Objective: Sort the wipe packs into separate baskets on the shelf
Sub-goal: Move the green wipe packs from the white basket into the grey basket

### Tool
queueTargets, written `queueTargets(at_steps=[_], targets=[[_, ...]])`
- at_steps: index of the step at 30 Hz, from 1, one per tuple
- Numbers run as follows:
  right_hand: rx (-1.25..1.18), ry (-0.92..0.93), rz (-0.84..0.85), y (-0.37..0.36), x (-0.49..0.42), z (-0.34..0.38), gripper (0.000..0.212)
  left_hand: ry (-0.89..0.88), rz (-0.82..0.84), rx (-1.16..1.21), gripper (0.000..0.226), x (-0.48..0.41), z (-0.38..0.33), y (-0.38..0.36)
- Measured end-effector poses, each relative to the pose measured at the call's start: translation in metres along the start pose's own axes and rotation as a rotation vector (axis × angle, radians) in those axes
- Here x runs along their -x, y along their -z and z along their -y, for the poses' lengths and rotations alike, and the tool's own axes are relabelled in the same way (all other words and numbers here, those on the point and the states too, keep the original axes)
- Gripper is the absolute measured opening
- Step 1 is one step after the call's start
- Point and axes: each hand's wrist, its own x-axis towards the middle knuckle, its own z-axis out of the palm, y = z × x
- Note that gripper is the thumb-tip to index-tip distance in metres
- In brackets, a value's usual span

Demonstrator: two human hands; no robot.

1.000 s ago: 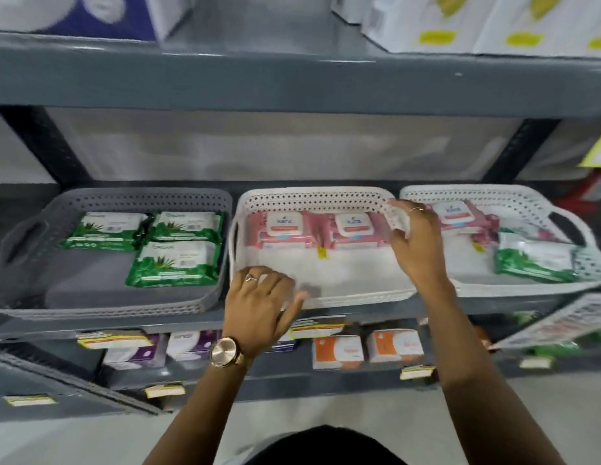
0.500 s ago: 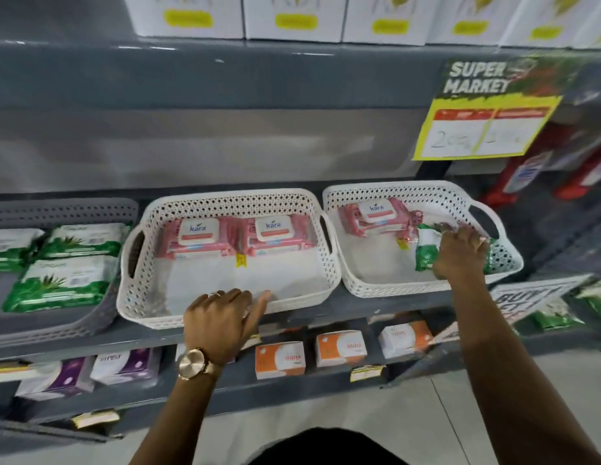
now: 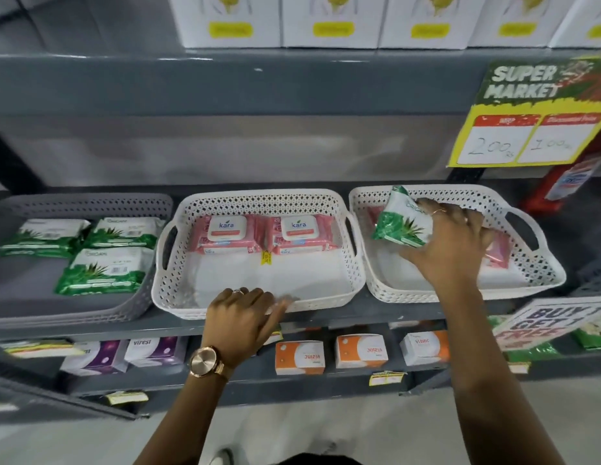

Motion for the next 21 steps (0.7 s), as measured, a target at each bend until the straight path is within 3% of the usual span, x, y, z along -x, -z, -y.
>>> queueTargets(at_steps=[5,10,16,21], targets=[[-0.277,0.203,-0.004,0.009,0.033,0.101,0.086,-0.009,-0.069,-0.005,0.035,0.027,0.057,0.031],[-0.557,0.406,0.181,0.009,0.072,0.221,0.085,0.248,-0.089,-0.14,0.031,0.083,0.169,0.078],[-0.496,0.629,0.306,-0.012,0.114,0.367,0.086,0.516,0.011,-0.213,0.053,0.132,0.289,0.118],[-0.363,0.762,0.41,-0.055,0.127,0.469,0.09,0.51,-0.003,-0.211,0.056,0.153,0.338,0.118]])
